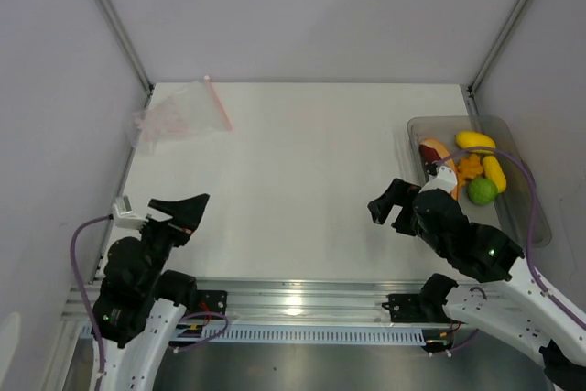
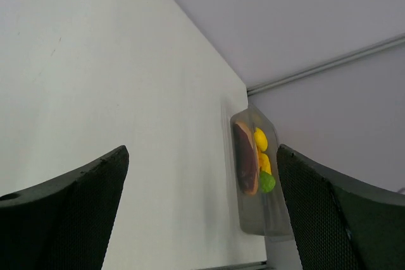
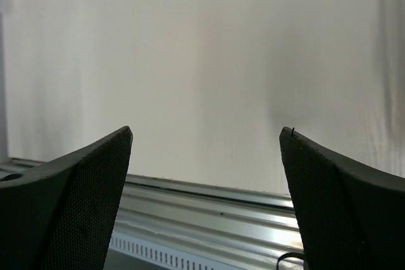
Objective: Place the food in the zip-top bag and seal the zipper
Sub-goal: Pick up the zipper food storage bag at the corner of the board, then open the zipper of the food storage bag.
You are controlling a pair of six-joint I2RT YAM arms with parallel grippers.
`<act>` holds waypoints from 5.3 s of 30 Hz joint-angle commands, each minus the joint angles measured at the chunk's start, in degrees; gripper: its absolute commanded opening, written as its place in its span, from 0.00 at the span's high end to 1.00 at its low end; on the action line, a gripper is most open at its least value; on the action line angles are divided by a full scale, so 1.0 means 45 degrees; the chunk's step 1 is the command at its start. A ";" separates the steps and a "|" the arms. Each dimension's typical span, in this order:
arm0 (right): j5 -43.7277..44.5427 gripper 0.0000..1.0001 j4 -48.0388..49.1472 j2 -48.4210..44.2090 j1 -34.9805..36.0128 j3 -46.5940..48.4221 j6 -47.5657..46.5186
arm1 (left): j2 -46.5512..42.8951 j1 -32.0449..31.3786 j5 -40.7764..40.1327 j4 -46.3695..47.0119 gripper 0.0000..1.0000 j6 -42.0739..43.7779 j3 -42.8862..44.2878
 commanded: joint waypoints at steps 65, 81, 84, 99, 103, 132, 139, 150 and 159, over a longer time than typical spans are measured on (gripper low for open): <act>-0.4320 0.01 0.5970 0.0953 -0.1849 -0.3581 -0.2319 | 3.0658 -0.1176 -1.1785 0.6773 0.01 2.0494 1.9289; -0.4867 0.00 0.6322 0.0465 -0.1869 -0.4050 -0.2280 | 3.1262 -0.0279 -0.7554 -0.0882 0.01 1.5055 2.1315; -0.4867 0.01 0.6341 0.0348 -0.1869 -0.4089 -0.2299 | 3.1399 0.0268 -0.6771 -0.1644 0.01 1.4312 2.1392; -0.4985 0.01 0.6928 0.0562 -0.1908 -0.4343 -0.2104 | 3.1536 0.1285 -0.5989 -0.2348 0.30 1.3568 2.1412; -0.4867 0.01 0.6849 0.0406 -0.1888 -0.4363 -0.2124 | 3.1439 0.1441 -0.5481 -0.2525 0.53 1.3393 2.1374; -0.4809 0.01 0.5757 0.1207 -0.1966 -0.3270 -0.1909 | 2.3344 -0.0374 -0.1303 -0.0827 1.00 0.9977 1.3394; -0.6409 0.02 0.5794 0.1733 -0.2259 -0.2741 -0.1324 | 1.8298 -0.2541 0.0417 0.1418 0.99 0.7906 0.7846; -0.7405 0.06 0.7703 0.1988 -0.2649 -0.4847 0.1097 | 1.3296 -0.6505 0.1922 0.3314 0.99 0.5815 0.3193; -0.8832 0.12 1.1437 0.3061 -0.2592 -0.6842 0.2991 | 1.1500 -0.8480 0.1961 0.4311 0.99 0.4838 0.1452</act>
